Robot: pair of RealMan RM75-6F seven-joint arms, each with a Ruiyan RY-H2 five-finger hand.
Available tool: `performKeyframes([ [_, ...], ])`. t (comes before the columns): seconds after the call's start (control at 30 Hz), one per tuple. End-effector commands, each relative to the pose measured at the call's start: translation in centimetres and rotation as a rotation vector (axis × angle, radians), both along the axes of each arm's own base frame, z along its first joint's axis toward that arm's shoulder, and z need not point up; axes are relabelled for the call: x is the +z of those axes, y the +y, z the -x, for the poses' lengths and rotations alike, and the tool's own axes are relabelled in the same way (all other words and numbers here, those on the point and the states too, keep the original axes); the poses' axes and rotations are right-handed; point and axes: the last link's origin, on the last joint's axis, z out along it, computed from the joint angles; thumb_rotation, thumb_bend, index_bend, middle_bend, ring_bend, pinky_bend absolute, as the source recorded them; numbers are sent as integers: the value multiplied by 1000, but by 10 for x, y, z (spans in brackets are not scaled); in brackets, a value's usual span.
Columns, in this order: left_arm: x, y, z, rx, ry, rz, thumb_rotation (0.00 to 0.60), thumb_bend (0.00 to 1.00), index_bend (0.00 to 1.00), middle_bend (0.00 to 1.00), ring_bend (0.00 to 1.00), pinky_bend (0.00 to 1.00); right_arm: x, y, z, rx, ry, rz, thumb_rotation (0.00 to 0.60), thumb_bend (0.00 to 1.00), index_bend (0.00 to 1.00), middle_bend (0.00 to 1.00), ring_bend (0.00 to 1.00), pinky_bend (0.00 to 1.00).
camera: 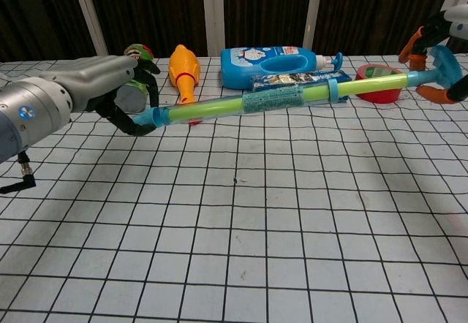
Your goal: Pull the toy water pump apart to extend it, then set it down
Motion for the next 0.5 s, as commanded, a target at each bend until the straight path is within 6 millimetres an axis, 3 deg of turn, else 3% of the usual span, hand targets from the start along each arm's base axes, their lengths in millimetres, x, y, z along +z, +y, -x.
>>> performKeyframes([
  [0.03,3,-2,2,1,-1,1,600,512,591,64,0,21,1,1,1,-3,1,2,600,567,749,262,0,0],
  [0.5,29,-11,22,17,12,-16,600,512,590,65,0,21,12,2,16,-40,17,26,600,566,749,261,0,0],
])
